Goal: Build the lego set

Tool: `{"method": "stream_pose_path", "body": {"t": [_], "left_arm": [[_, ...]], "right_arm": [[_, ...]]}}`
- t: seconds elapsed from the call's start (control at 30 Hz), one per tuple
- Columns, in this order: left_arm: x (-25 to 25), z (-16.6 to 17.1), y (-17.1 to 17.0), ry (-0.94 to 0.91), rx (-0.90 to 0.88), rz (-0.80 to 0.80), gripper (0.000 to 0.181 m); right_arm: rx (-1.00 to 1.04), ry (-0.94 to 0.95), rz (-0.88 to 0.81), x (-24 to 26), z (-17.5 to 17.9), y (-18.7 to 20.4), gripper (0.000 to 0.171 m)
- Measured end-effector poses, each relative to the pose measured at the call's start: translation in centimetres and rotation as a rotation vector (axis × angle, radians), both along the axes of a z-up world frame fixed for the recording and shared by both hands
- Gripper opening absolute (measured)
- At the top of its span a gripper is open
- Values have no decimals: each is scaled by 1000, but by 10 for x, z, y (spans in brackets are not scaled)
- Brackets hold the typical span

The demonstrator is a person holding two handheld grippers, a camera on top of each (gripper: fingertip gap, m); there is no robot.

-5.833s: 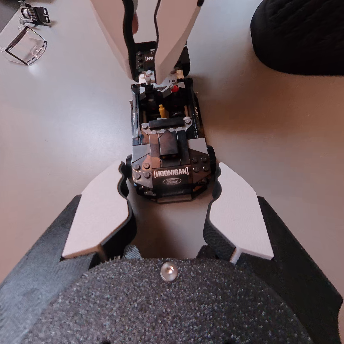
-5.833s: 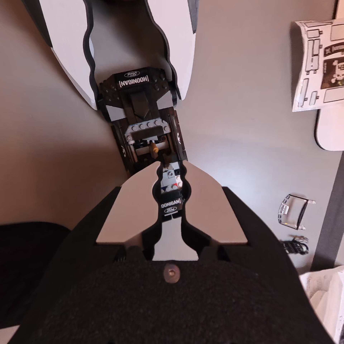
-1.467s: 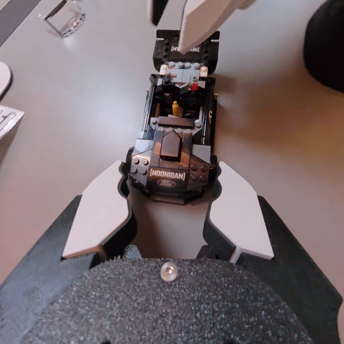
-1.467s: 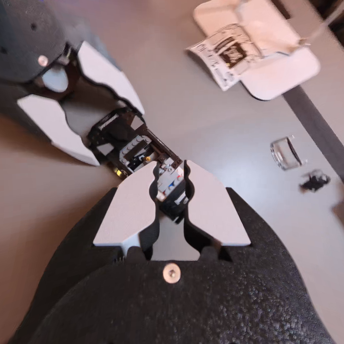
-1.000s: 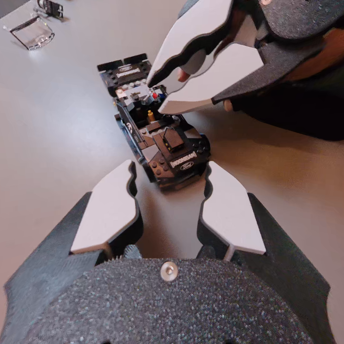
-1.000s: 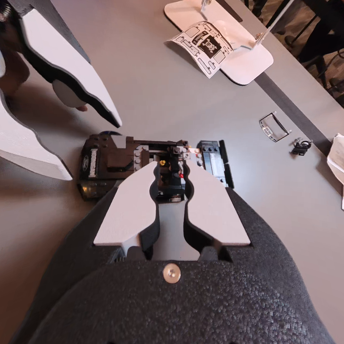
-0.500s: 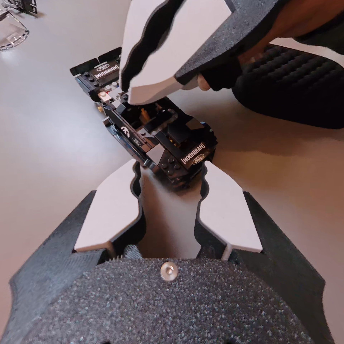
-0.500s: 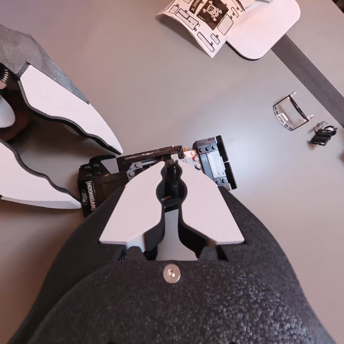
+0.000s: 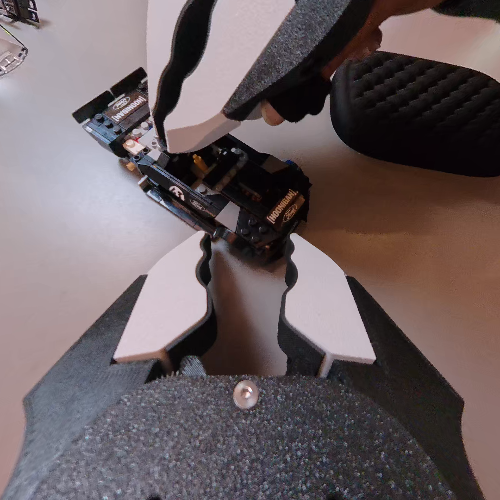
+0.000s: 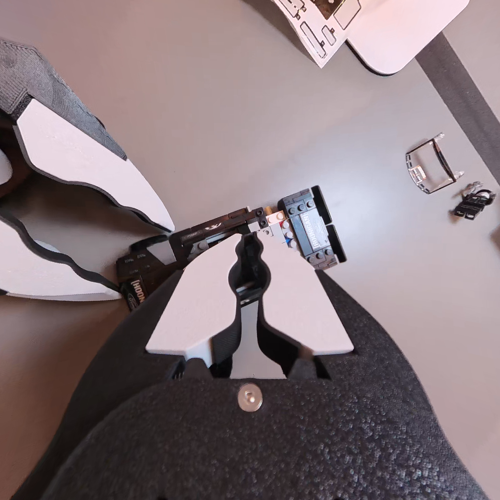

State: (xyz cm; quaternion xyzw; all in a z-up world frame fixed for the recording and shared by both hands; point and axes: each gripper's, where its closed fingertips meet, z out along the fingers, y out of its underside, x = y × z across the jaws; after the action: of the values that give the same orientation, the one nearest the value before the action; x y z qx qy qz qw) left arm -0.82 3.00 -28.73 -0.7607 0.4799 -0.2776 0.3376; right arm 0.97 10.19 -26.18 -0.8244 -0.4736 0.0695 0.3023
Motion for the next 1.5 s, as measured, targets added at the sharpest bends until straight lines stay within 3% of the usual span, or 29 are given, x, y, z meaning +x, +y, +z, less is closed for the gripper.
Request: {"method": "stream_pose_path", "body": {"t": [0.7, 0.9, 1.0, 1.5], "left_arm": [[1, 1, -1, -15, -11, -7, 54], [0, 4, 1, -37, -5, 2, 56], [0, 6, 2, -44, 1, 10, 57], [-1, 7, 3, -64, -15, 13, 58]], "right_arm": [[-121, -90, -4, -1, -1, 3, 6], [-95, 114, 37, -10, 19, -3, 21], [-63, 118, 67, -2, 16, -5, 26], [-88, 61, 144, -6, -2, 4, 15]]}}
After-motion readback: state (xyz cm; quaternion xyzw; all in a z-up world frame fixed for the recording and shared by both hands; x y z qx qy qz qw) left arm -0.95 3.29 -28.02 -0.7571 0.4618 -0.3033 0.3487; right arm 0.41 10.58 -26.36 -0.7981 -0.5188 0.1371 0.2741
